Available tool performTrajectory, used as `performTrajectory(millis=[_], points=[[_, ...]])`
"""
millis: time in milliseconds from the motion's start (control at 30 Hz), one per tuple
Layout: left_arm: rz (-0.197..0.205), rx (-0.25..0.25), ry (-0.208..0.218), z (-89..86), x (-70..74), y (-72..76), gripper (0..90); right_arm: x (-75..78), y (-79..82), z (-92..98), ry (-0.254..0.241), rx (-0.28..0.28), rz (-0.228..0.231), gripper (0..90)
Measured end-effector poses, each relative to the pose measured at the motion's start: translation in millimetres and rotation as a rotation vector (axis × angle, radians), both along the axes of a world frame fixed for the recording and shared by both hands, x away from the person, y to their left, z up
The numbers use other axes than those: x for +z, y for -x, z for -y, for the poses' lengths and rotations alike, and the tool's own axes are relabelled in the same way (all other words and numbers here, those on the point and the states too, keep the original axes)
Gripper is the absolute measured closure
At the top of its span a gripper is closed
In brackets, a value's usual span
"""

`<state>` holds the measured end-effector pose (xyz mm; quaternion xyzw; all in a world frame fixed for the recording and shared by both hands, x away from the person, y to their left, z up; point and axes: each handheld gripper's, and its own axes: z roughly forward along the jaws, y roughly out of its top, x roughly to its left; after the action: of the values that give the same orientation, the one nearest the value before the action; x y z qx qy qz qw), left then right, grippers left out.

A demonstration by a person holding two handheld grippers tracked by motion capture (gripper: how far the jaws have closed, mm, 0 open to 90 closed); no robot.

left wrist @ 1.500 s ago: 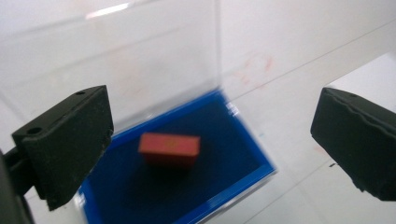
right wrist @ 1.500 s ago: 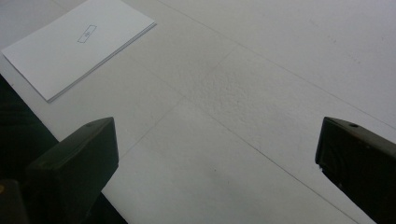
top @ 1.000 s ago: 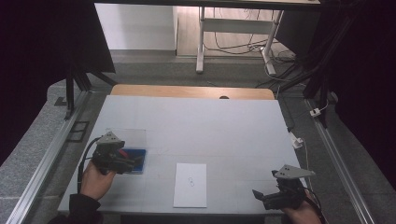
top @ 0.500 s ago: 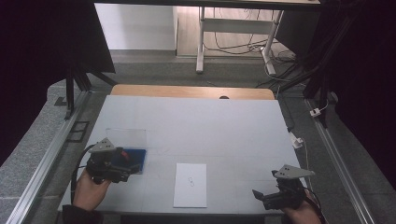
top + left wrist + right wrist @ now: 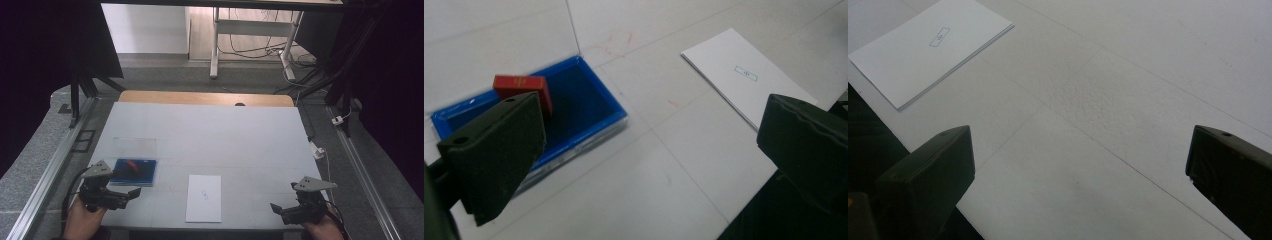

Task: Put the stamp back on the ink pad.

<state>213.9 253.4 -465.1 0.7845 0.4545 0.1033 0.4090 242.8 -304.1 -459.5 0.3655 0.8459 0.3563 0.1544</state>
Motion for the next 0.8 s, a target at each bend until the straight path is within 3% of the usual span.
performTrajectory(millis=[467,800], points=[[-0.023,0.057,0.012,-21.5,-9.8,26.4,0.0,0.0,-0.1,-0.1,0.005,-0.001,-0.001,0.0],[-0.037,0.081,-0.026,-24.5,-15.8,33.4,0.0,0.0,-0.2,-0.2,0.006,-0.002,-0.001,0.0]])
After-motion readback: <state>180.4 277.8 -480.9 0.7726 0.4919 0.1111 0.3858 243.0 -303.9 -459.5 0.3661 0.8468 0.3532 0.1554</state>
